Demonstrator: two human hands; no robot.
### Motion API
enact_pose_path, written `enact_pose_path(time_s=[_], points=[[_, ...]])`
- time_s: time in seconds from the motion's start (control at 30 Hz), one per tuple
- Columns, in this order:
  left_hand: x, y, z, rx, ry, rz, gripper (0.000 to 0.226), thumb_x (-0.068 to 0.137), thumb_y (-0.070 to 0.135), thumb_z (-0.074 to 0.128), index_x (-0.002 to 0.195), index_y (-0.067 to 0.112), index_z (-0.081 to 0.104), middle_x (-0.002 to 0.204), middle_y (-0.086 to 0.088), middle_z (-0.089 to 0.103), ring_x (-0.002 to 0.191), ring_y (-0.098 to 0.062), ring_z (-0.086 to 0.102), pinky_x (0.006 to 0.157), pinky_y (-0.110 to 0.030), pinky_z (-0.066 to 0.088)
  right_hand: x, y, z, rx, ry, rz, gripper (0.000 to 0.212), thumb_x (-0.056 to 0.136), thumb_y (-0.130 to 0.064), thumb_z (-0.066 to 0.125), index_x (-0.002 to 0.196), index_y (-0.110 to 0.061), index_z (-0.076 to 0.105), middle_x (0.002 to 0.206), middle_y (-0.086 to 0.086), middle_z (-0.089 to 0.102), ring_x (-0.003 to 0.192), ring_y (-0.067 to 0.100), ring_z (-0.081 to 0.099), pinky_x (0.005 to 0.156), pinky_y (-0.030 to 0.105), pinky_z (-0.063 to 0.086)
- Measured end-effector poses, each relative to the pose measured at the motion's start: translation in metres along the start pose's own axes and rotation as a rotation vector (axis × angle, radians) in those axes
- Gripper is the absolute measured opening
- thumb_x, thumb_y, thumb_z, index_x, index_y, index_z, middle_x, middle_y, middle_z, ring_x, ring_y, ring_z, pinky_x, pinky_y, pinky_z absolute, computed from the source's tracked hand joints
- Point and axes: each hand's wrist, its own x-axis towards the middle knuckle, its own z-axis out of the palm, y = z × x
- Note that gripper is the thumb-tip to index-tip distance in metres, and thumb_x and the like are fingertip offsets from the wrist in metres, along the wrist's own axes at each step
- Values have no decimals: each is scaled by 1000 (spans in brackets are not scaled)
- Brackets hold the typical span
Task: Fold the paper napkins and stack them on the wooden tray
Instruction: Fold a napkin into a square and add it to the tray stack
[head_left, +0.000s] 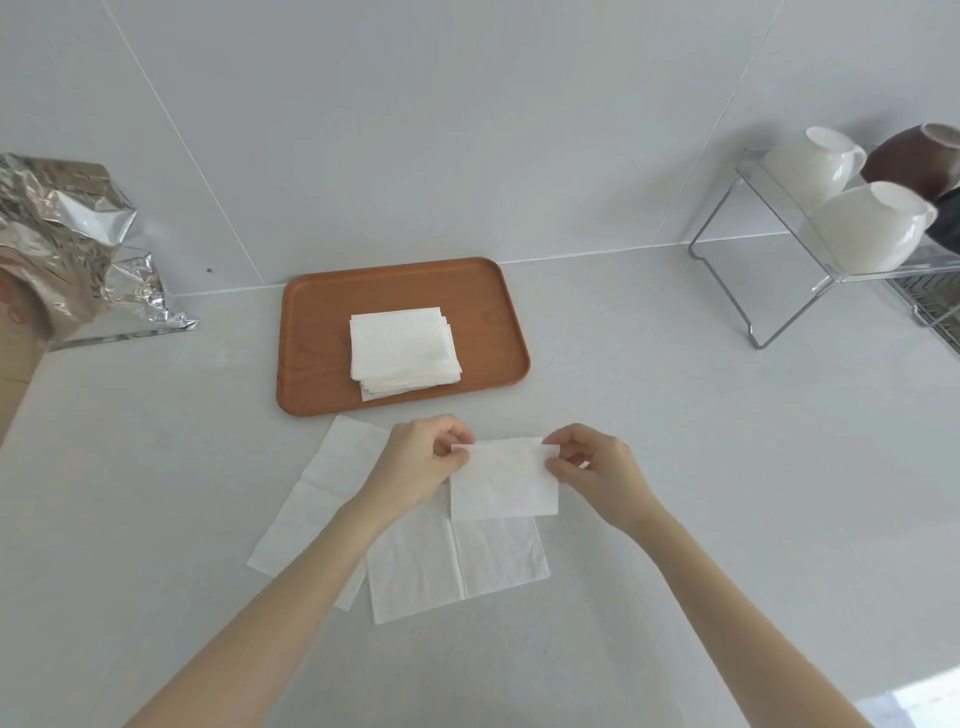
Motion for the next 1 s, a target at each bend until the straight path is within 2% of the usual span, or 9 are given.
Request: enact_pose_path(time_s=[0.07, 0.13, 0.23, 0.33, 0.4, 0.47, 0.6, 0.77, 1.0], points=[[9, -3, 2, 12, 14, -13, 13, 78, 4, 61, 88, 12, 64, 84, -7, 65, 63, -4, 55, 56, 0, 39, 11, 1, 3, 23, 20, 8, 20, 80, -4, 60, 87, -23, 59, 71, 1, 57, 66, 19, 55, 67, 26, 43], [15, -6, 4, 36, 27, -17, 17, 78, 3, 60, 92, 11, 63, 88, -8, 64, 68, -10, 57, 62, -3, 39, 19, 3, 7, 14, 36, 15, 21, 80, -3, 59, 94, -19, 59, 76, 2, 57, 65, 16, 54, 64, 16, 43], [17, -14, 11, 138, 28, 30, 27, 76, 2, 62, 101, 10, 60, 107, -11, 63, 97, -22, 58, 83, -19, 40, 25, 9, 12, -64, 27, 22, 33, 79, 0, 59, 109, -11, 55, 91, 4, 57, 64, 6, 52, 59, 2, 40], [8, -20, 15, 277, 28, 103, 29, 74, 8, 65, 102, 12, 61, 118, -10, 55, 114, -24, 47, 94, -28, 34, 19, 12, 14, -201, 20, -39, 35, 77, -1, 61, 110, -12, 57, 103, 1, 52, 71, 14, 55, 69, 14, 42], [-1, -19, 15, 332, 33, 170, 20, 75, 12, 67, 95, 13, 65, 112, -8, 60, 109, -24, 49, 92, -33, 39, 12, 11, 10, -265, 12, -112, 24, 78, -5, 63, 100, -14, 62, 101, -2, 53, 78, 18, 58, 73, 27, 46], [-10, -17, 17, 378, -13, 239, 14, 75, 16, 67, 89, 13, 67, 103, -5, 64, 102, -23, 52, 86, -34, 43, 3, 8, 5, -331, -28, -169, 12, 78, -10, 64, 88, -15, 67, 96, 0, 62, 80, 18, 59, 73, 33, 50], [-21, -23, 23, 443, -134, 267, 16, 76, 23, 66, 89, 14, 68, 102, -3, 65, 101, -21, 51, 86, -33, 40, -12, 13, 7, -525, -156, -242, 9, 80, -18, 64, 87, -17, 69, 98, -1, 68, 91, 19, 57, 72, 30, 46], [-29, -27, 28, 435, -130, 265, 19, 75, 23, 67, 92, 14, 66, 103, -3, 64, 102, -20, 53, 85, -33, 43, -19, 25, 14, -530, -129, -286, 13, 78, -15, 67, 91, -12, 67, 104, 3, 66, 95, 21, 58, 75, 32, 49], [-31, -30, 32, 393, -48, 260, 15, 80, 19, 62, 92, 12, 66, 102, -3, 66, 98, -20, 56, 83, -32, 43, -18, 30, 20, -588, -31, -427, 6, 80, -5, 61, 80, -8, 66, 87, 8, 70, 77, 30, 62, 61, 36, 50]])
